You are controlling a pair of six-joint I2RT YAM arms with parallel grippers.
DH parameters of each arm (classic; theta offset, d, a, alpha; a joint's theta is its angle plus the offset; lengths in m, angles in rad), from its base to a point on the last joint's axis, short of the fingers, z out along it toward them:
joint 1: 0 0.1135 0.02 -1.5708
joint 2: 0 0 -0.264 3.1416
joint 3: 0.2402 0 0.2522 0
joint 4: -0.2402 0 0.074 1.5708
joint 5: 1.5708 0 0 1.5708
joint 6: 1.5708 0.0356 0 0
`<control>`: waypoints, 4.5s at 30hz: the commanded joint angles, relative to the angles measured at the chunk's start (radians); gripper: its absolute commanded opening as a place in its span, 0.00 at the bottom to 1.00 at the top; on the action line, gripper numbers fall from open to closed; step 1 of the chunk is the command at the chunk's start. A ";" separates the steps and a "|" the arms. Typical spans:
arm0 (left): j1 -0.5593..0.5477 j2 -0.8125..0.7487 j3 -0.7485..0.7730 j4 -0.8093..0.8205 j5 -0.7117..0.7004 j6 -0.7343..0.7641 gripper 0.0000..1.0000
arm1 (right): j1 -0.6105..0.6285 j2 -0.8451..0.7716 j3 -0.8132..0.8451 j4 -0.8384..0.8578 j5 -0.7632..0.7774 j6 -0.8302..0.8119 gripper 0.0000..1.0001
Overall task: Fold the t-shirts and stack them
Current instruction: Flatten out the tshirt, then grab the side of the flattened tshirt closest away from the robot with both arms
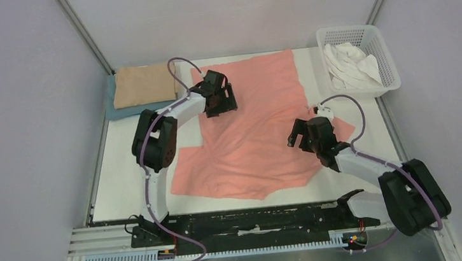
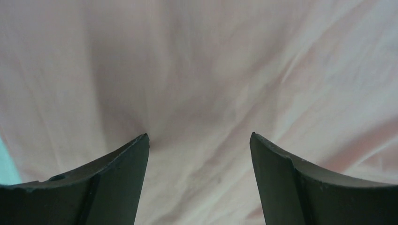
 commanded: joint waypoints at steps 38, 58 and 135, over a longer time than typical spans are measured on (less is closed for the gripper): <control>-0.077 -0.776 -0.846 0.226 -0.109 -0.185 0.91 | 0.061 0.435 0.498 0.067 -0.234 -0.323 0.98; 0.167 -0.386 -0.689 0.259 0.069 -0.149 0.91 | -0.106 0.606 0.551 -0.051 -0.115 -0.310 0.98; 0.105 -1.300 -1.230 -0.383 -0.023 -0.512 0.02 | -0.241 -0.256 0.016 -0.013 -0.094 -0.160 0.98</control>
